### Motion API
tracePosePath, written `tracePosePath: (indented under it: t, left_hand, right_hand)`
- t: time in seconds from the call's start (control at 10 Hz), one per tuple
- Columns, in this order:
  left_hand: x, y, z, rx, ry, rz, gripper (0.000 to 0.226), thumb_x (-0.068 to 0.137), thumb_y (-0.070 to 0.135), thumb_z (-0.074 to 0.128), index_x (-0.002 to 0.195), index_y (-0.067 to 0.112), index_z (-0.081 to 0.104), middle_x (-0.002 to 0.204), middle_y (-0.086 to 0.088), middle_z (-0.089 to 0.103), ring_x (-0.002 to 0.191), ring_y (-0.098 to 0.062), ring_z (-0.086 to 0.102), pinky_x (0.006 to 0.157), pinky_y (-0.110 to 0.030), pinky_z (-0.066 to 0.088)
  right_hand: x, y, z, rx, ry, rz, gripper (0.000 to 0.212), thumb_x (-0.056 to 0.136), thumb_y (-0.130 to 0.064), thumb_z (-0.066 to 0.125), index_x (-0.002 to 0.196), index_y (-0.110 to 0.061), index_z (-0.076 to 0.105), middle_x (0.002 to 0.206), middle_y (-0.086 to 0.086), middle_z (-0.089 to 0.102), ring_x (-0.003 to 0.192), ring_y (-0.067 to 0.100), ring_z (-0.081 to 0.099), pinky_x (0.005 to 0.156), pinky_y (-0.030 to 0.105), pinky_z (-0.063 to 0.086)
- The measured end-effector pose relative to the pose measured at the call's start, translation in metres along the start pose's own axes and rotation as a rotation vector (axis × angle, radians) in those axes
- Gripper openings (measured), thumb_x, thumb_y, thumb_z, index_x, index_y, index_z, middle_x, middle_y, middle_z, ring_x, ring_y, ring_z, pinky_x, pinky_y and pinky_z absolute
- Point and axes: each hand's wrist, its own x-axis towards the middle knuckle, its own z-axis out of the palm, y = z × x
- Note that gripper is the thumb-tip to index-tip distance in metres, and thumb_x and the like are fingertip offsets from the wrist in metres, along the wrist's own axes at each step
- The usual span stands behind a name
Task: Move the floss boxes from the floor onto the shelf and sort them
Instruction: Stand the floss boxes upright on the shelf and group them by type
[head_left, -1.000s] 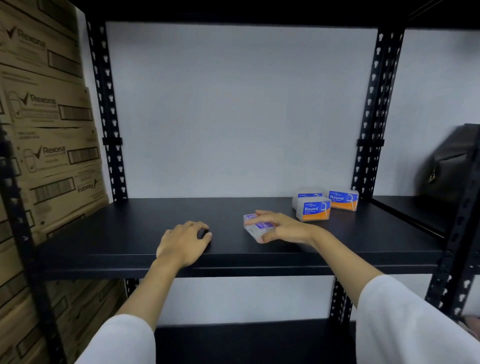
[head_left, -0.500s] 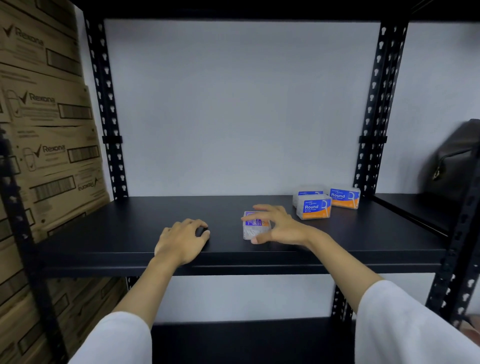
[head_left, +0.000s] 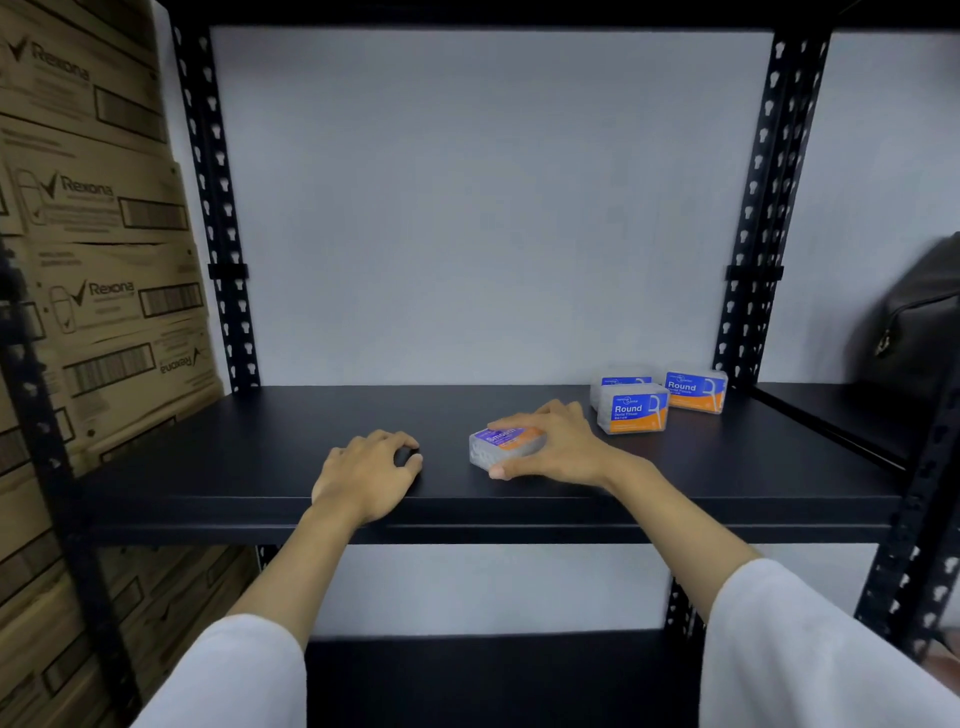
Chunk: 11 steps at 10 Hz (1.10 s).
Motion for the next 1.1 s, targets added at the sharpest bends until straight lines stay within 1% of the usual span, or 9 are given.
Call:
tracePosePath:
  t: [0.1,0.2,0.3,0.4,0.6,0.7,0.8,1.0,1.1]
  left_hand:
    - [-0.001,0.000,0.001,-0.008,0.003,-0.005,0.034,0.096,0.044,0.036,0.124,0.036,0.053,0.138,0.007,0.051,0.123,-0.020,0.048,0.103,-0.041,0.033]
    - [0.000,0.001,0.001,-0.008,0.007,-0.002,0.034,0.096,0.044,0.036,0.124,0.036,0.053,0.138,0.007,0.051,0.123,-0.020,0.048,0.102,-0.041,0.034]
    - [0.000,0.001,0.000,-0.006,0.007,-0.002,0.034,0.097,0.044,0.036,0.125,0.035,0.053,0.139,0.007,0.050,0.124,-0.020,0.048,0.103,-0.041,0.034]
    - [0.000,0.000,0.000,-0.003,0.005,0.001,0.035,0.097,0.044,0.035,0.126,0.035,0.052,0.139,0.007,0.050,0.124,-0.020,0.047,0.103,-0.041,0.034]
    - [0.000,0.000,0.000,-0.008,0.007,0.007,0.036,0.097,0.044,0.035,0.128,0.035,0.051,0.140,0.007,0.049,0.124,-0.020,0.048,0.104,-0.041,0.033]
    - [0.000,0.000,0.000,-0.010,0.010,0.004,0.036,0.097,0.044,0.035,0.128,0.035,0.051,0.139,0.007,0.049,0.124,-0.020,0.047,0.105,-0.041,0.033]
    - [0.001,0.000,0.000,-0.011,0.012,0.007,0.036,0.097,0.044,0.036,0.128,0.035,0.052,0.139,0.007,0.049,0.125,-0.020,0.047,0.105,-0.041,0.033]
    - [0.000,0.000,-0.001,-0.008,0.011,0.009,0.036,0.097,0.044,0.036,0.128,0.034,0.052,0.139,0.006,0.050,0.125,-0.020,0.047,0.104,-0.042,0.034]
    - [0.000,0.000,-0.001,-0.006,0.007,0.008,0.036,0.097,0.044,0.035,0.128,0.034,0.051,0.140,0.006,0.050,0.125,-0.020,0.048,0.104,-0.042,0.034]
  right_hand:
    - [0.002,-0.002,0.004,-0.132,0.034,-0.002,0.064,0.067,-0.073,0.064,0.126,-0.058,0.044,0.119,0.000,0.038,0.119,0.022,0.028,0.104,0.036,0.023]
    - [0.004,-0.001,0.004,-0.099,0.017,-0.029,0.064,0.069,-0.069,0.065,0.128,-0.055,0.044,0.137,-0.002,0.033,0.131,0.020,0.022,0.108,0.040,0.018]
    - [0.004,0.000,0.005,0.195,-0.074,-0.078,0.062,0.074,-0.050,0.074,0.131,-0.042,0.050,0.139,-0.009,0.041,0.133,0.014,0.036,0.104,0.028,0.034]
    - [0.008,0.003,0.007,0.248,-0.055,-0.074,0.061,0.074,-0.043,0.077,0.129,-0.034,0.053,0.128,-0.009,0.046,0.121,0.012,0.047,0.091,0.016,0.039]
    - [0.025,0.007,0.016,0.062,0.237,-0.034,0.075,0.070,-0.041,0.078,0.135,-0.027,0.043,0.134,0.000,0.026,0.126,0.018,0.026,0.097,0.023,0.032]
    - [0.030,0.006,0.022,0.049,0.342,-0.012,0.075,0.065,-0.041,0.083,0.126,-0.027,0.043,0.133,0.002,0.019,0.127,0.022,0.022,0.093,0.025,0.036]
    - [0.030,0.006,0.024,0.068,0.348,0.002,0.078,0.060,-0.045,0.085,0.123,-0.027,0.042,0.136,0.001,0.016,0.129,0.022,0.018,0.097,0.030,0.038]
    - [0.021,0.009,0.022,0.198,0.349,-0.039,0.060,0.069,-0.034,0.082,0.117,-0.026,0.047,0.135,0.001,0.023,0.128,0.020,0.022,0.092,0.022,0.031]
    - [0.024,0.012,0.023,0.152,0.367,-0.053,0.055,0.073,-0.031,0.079,0.119,-0.029,0.049,0.130,0.001,0.031,0.124,0.022,0.027,0.087,0.022,0.032]
